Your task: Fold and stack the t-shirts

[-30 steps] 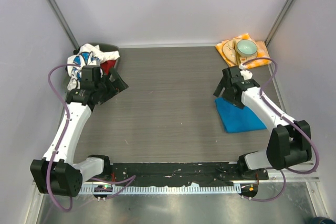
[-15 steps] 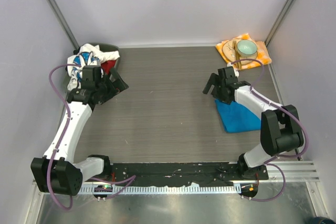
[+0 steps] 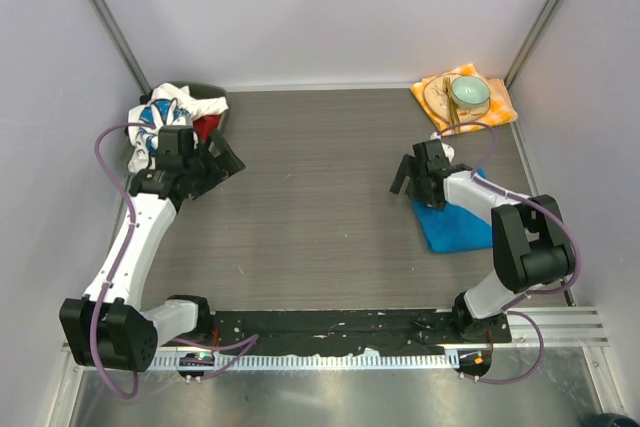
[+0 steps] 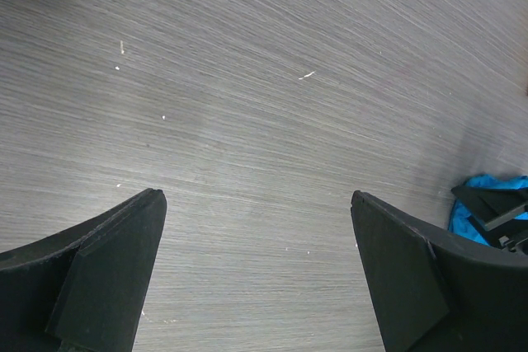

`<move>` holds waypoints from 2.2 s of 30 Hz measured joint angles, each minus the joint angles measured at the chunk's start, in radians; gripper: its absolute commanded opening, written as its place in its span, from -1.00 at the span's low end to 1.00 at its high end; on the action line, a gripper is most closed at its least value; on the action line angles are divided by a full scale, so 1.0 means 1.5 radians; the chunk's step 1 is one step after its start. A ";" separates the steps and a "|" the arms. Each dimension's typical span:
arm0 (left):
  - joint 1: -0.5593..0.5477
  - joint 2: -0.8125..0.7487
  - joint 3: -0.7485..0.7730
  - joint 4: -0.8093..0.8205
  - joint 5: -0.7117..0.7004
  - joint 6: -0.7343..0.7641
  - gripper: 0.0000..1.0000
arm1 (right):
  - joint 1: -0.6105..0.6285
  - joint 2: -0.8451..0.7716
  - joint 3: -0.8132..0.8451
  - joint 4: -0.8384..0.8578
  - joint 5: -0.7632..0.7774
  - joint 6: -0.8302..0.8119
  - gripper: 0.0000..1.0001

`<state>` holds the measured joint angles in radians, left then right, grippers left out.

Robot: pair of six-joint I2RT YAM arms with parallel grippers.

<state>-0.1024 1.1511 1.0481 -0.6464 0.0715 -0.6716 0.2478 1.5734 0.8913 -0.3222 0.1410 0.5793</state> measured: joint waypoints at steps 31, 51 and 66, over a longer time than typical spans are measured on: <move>0.000 0.005 -0.005 0.002 -0.006 0.003 1.00 | -0.009 -0.190 -0.064 -0.194 0.180 0.057 0.99; 0.000 0.005 -0.005 0.002 -0.007 0.003 0.99 | 0.007 0.156 0.178 -0.037 0.015 -0.009 0.99; 0.000 0.005 -0.011 0.004 -0.007 0.006 0.99 | 0.008 0.028 0.018 -0.090 0.110 0.010 0.99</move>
<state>-0.1024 1.1587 1.0321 -0.6407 0.0608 -0.6624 0.2600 1.6157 0.9176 -0.4564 0.3061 0.5941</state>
